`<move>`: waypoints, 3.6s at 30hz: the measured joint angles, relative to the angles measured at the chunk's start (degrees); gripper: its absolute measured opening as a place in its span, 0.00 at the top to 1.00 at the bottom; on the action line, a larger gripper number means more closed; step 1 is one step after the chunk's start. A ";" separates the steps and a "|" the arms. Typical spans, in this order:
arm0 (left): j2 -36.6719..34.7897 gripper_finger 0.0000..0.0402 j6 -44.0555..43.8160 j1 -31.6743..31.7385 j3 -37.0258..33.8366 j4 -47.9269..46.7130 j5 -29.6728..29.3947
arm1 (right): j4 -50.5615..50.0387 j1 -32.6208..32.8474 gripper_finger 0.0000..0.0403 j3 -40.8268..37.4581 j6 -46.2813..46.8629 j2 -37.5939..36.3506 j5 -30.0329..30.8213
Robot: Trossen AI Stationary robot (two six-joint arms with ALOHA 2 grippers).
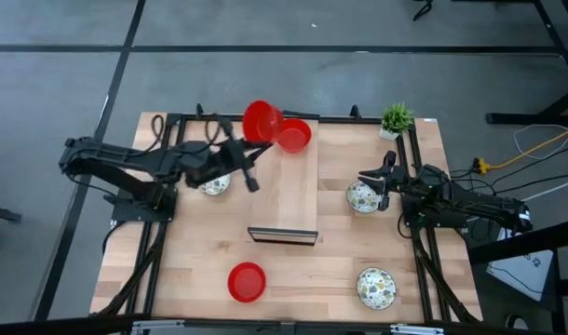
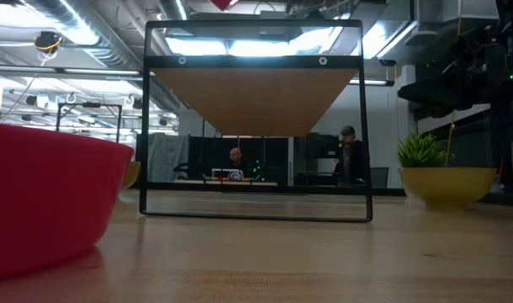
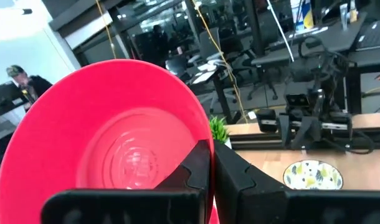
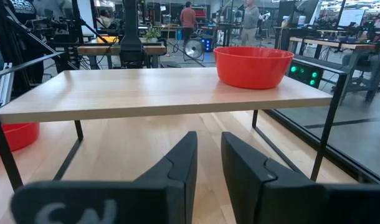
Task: Pick & Place Mini bowls
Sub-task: Stack the top red bowl on top of the red bowl on the shelf
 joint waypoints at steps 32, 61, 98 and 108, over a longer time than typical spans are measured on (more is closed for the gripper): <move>20.52 0.99 -18.90 22.27 25.67 -29.67 31.24 | 0.00 0.00 0.81 -0.01 0.00 0.01 -0.01; 27.96 0.99 -5.61 24.35 25.67 -38.38 33.38 | -0.02 0.01 0.81 -0.02 0.00 0.01 -0.02; 25.69 0.99 -7.37 22.10 30.26 -37.12 38.78 | 0.00 0.01 0.81 -0.01 0.02 0.01 0.00; 26.65 0.99 -8.84 22.42 30.28 -39.46 34.45 | 0.00 0.01 0.81 -0.02 0.02 0.01 -0.02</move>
